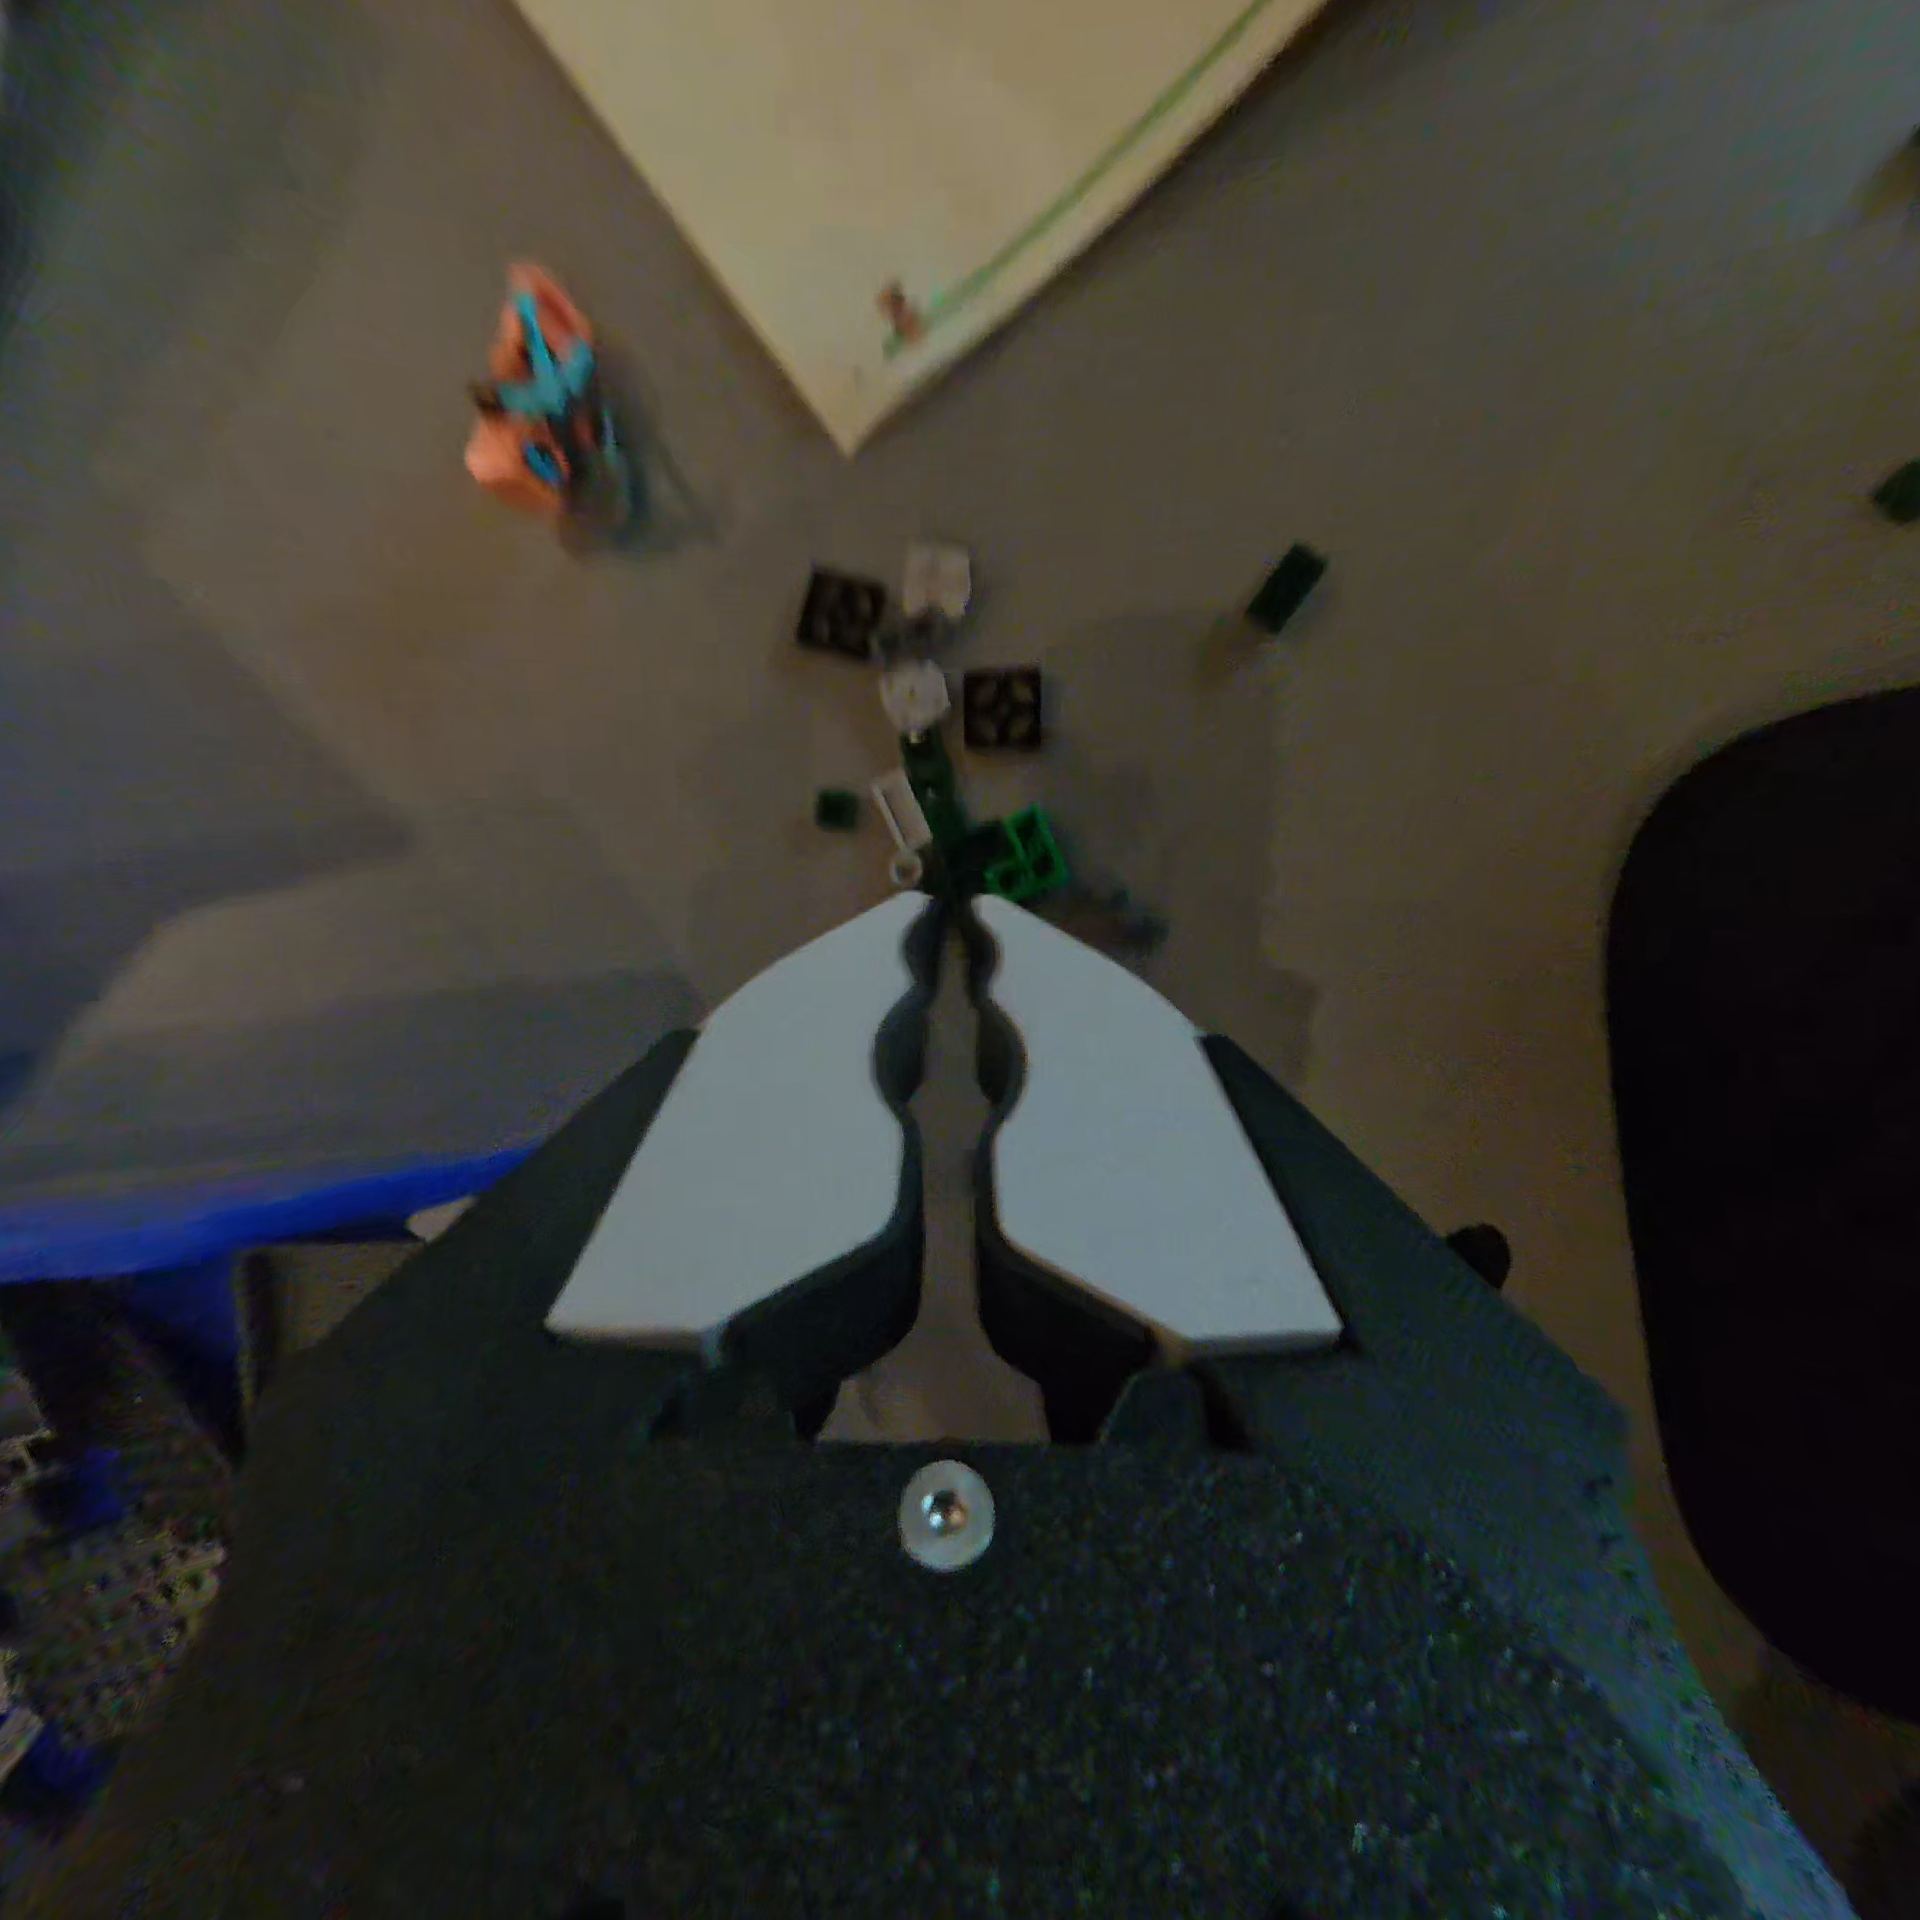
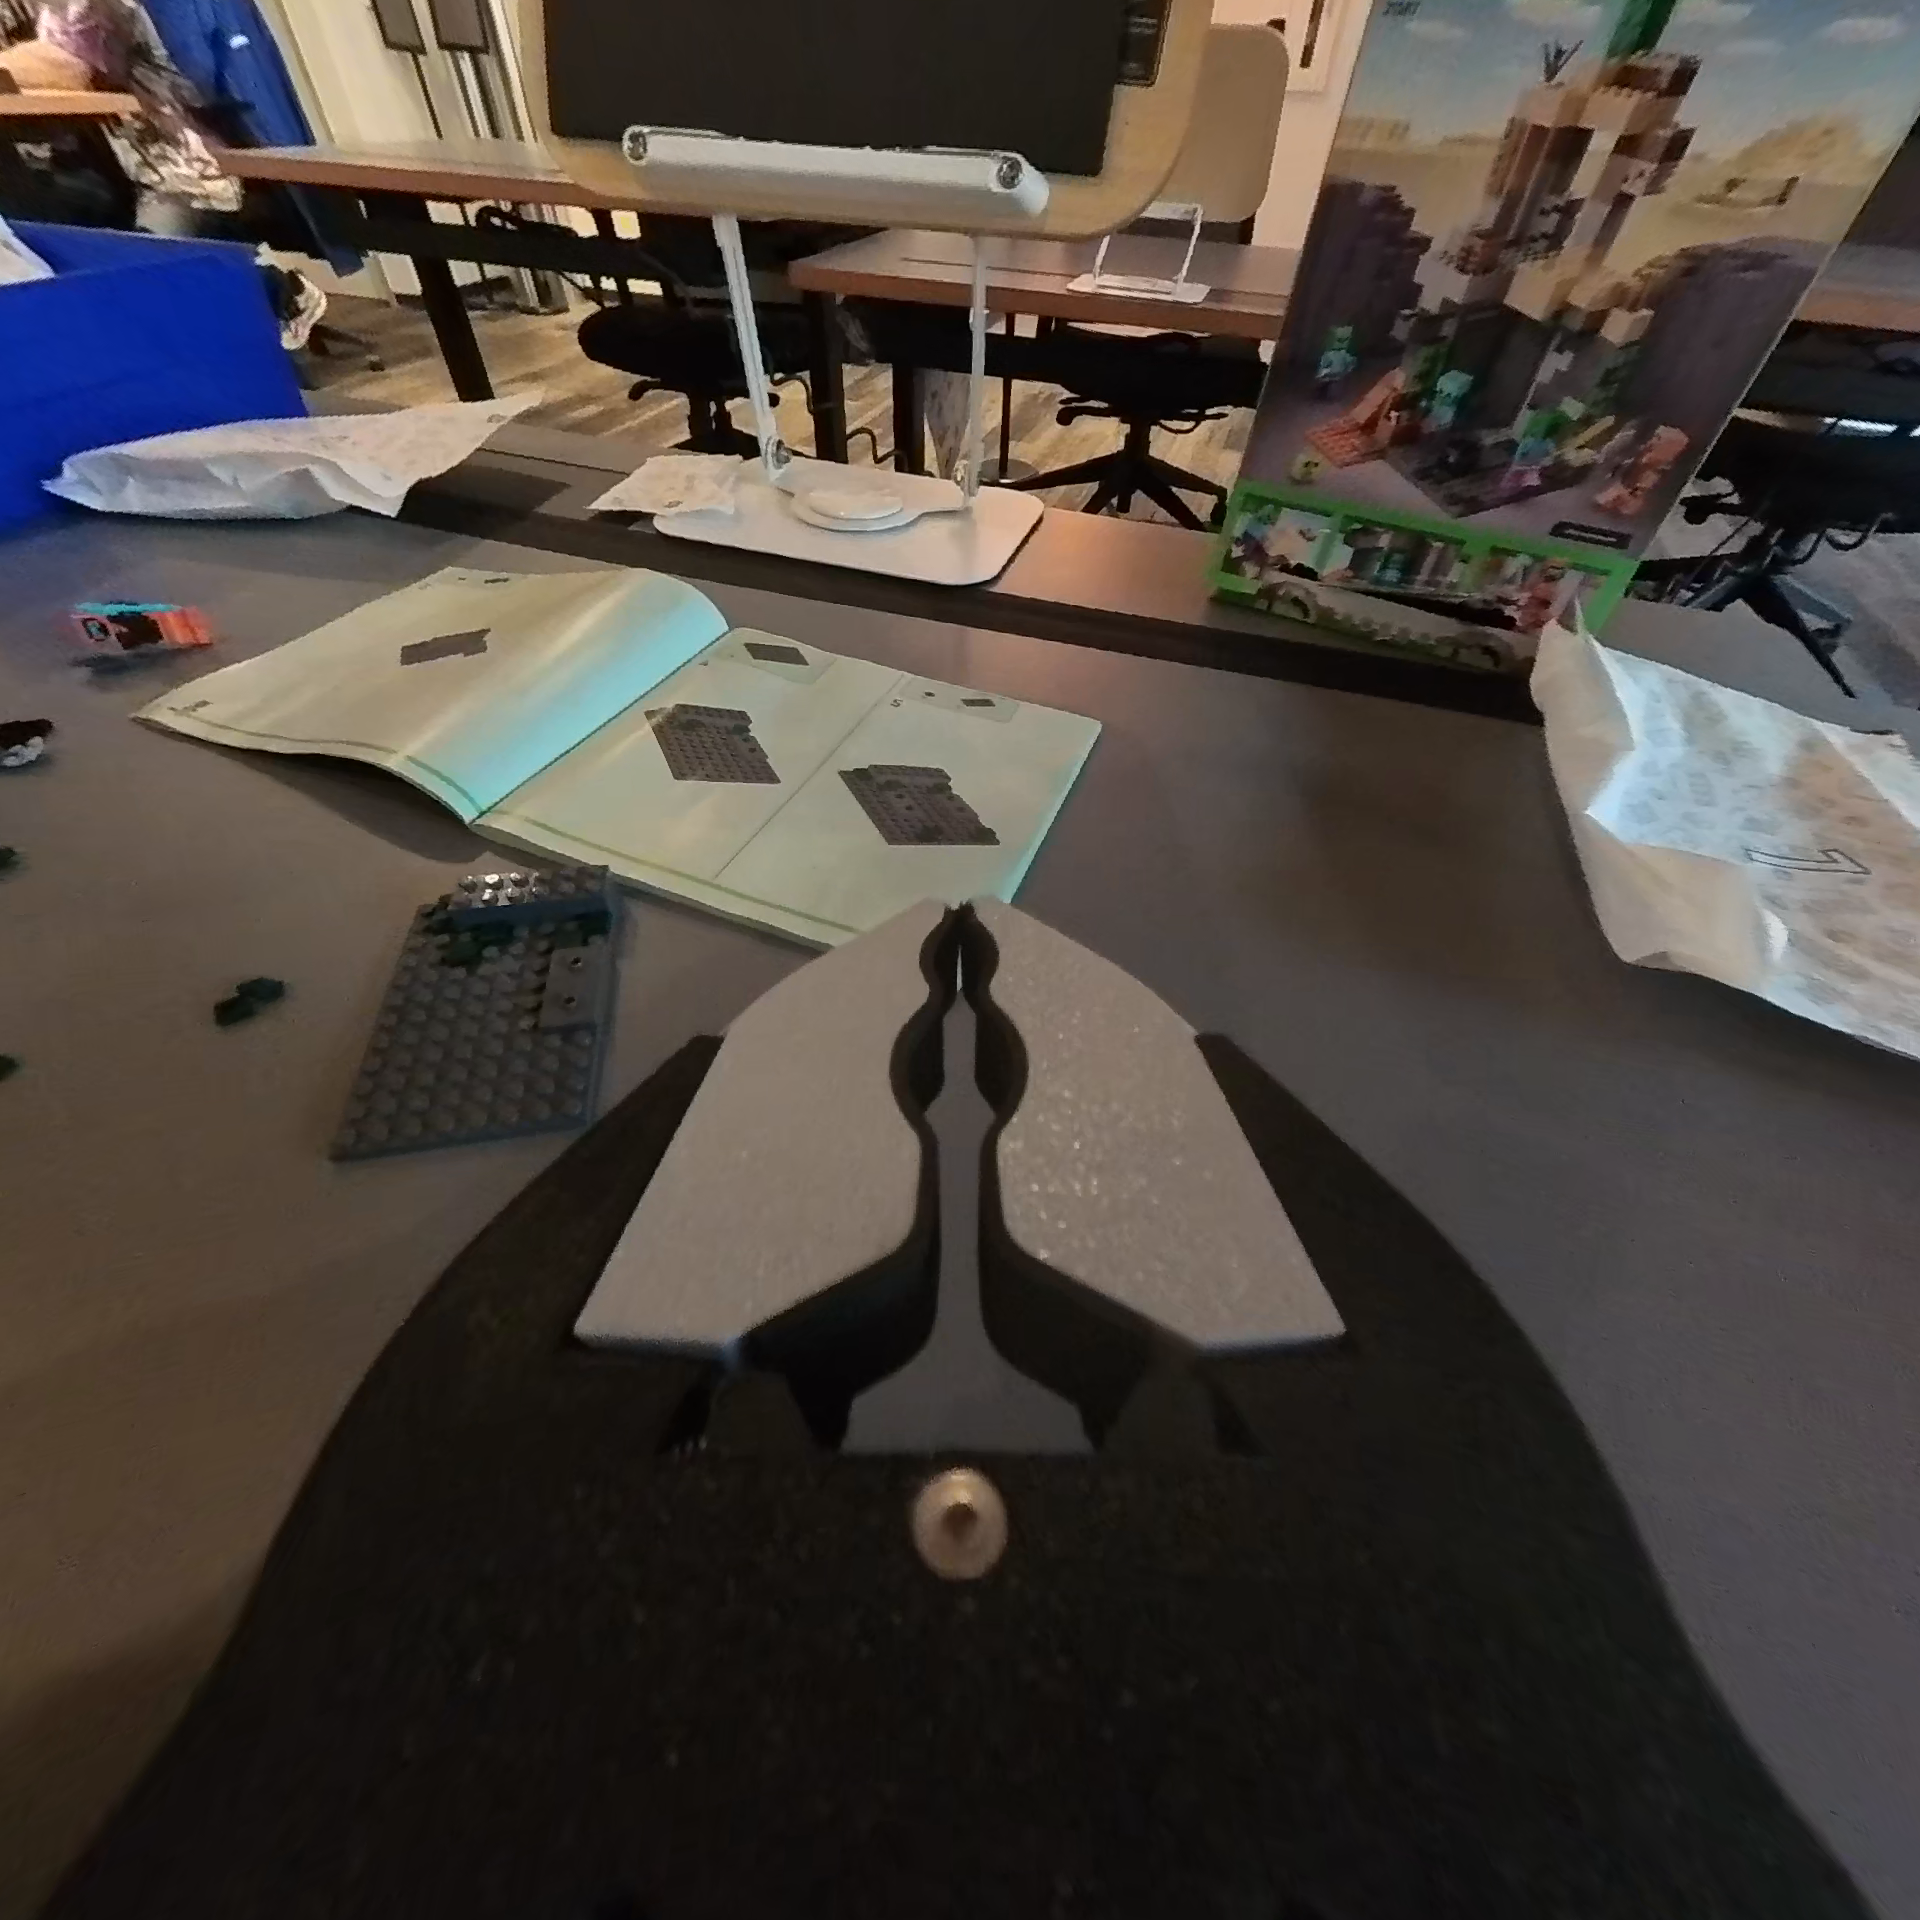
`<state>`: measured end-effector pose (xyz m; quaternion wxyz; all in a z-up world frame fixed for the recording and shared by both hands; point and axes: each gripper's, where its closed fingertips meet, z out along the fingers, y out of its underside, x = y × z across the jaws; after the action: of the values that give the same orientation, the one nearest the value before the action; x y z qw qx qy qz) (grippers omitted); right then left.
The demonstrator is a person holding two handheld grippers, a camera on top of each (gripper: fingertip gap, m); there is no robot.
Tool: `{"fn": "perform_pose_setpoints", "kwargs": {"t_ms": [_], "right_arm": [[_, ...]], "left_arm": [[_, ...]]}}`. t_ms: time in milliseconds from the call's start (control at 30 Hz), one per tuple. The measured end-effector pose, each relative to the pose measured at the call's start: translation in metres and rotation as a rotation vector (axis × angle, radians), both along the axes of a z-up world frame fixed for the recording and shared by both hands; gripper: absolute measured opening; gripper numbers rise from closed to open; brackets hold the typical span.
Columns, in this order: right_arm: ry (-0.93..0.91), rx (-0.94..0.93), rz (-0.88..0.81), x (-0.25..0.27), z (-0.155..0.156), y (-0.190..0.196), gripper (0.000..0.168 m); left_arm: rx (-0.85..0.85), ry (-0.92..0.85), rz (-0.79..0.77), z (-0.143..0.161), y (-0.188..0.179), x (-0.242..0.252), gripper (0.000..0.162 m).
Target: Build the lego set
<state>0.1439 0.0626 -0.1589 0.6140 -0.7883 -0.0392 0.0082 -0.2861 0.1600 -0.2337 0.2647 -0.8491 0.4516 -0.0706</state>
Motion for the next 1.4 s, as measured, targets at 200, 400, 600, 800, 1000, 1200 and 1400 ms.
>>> {"fn": "perform_pose_setpoints", "kwargs": {"t_ms": [200, 400, 600, 800, 1000, 1200, 1400], "right_arm": [[0.002, -0.007, 0.0, 0.0, -0.002, 0.0, 0.0], [0.005, -0.01, -0.003, 0.002, -0.003, 0.0, 0.0], [0.014, -0.013, 0.001, 0.003, -0.004, 0.0, 0.0], [0.025, -0.015, 0.004, 0.004, -0.005, 0.0, 0.0], [0.022, -0.01, 0.003, 0.004, -0.004, 0.0, 0.0], [0.022, -0.007, 0.018, 0.0, -0.002, 0.001, 0.0], [0.014, 0.007, 0.031, -0.004, 0.001, -0.002, 0.0]], "left_arm": [[-0.039, 0.012, 0.06, -0.013, 0.012, 0.004, 0.012], [-0.092, -0.029, 0.097, -0.016, 0.027, 0.018, 0.011], [-0.119, 0.025, 0.038, -0.025, 0.028, 0.026, 0.01], [-0.17, 0.008, 0.043, -0.025, 0.029, 0.026, 0.008], [-0.158, -0.02, 0.027, -0.017, 0.027, 0.026, 0.008], [-0.057, -0.163, -0.183, 0.028, -0.008, 0.082, 0.007], [-0.105, -0.204, -0.441, 0.015, -0.056, 0.168, 0.008]]}}
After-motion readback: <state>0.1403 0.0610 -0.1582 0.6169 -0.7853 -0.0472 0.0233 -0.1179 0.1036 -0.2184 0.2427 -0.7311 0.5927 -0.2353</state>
